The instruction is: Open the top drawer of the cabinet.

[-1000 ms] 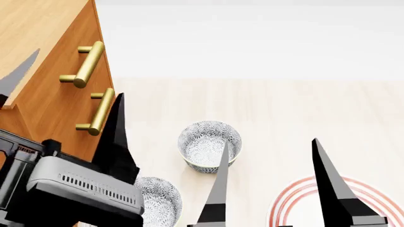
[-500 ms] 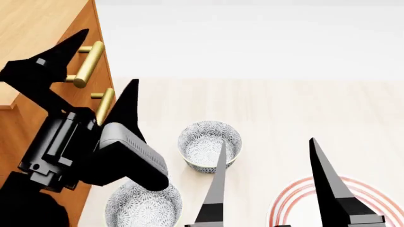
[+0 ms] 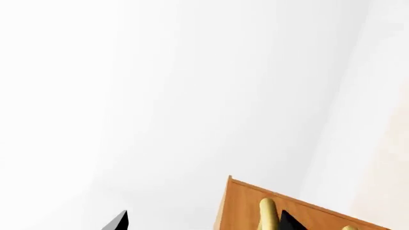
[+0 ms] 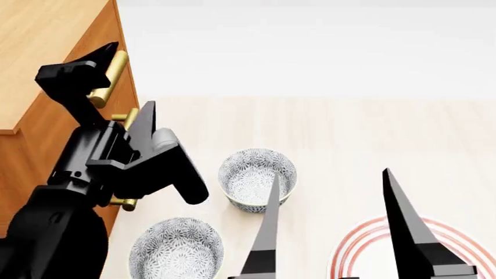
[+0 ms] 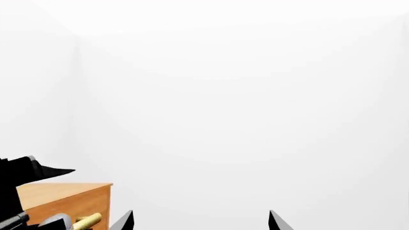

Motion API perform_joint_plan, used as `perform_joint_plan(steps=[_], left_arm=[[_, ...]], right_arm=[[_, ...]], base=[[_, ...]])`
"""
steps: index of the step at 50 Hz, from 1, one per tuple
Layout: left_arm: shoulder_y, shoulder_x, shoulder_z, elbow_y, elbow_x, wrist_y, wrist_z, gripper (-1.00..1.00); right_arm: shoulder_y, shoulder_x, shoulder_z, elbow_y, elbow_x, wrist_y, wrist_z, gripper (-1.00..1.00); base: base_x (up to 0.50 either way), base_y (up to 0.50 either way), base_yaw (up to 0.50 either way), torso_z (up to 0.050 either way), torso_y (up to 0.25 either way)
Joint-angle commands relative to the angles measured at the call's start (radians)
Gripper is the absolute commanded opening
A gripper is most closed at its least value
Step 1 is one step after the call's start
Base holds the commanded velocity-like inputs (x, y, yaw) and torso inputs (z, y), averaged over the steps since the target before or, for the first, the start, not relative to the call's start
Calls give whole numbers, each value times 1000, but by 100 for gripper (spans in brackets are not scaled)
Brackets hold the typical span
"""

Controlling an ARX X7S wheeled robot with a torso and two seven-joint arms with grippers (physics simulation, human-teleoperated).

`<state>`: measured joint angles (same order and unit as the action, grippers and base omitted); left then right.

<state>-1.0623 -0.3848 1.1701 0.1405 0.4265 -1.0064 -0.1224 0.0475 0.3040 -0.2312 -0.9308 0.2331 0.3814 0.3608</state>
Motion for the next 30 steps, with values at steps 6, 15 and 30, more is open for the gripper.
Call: perform_joint_plan(steps=[6, 15, 30], left_arm=[[-43, 86, -4, -249, 32, 51, -4, 100], [-51, 98, -2, -308, 27, 43, 0, 100], [-61, 105, 24, -419, 17, 49, 23, 100]], right_arm=[[5, -7, 26, 5, -2, -8, -11, 100], [4, 2, 27, 8, 4, -17, -4, 100], [13, 14, 21, 1, 13, -10, 12, 100]], base=[[0, 0, 0, 0, 0], [0, 0, 0, 0, 0], [0, 0, 0, 0, 0]])
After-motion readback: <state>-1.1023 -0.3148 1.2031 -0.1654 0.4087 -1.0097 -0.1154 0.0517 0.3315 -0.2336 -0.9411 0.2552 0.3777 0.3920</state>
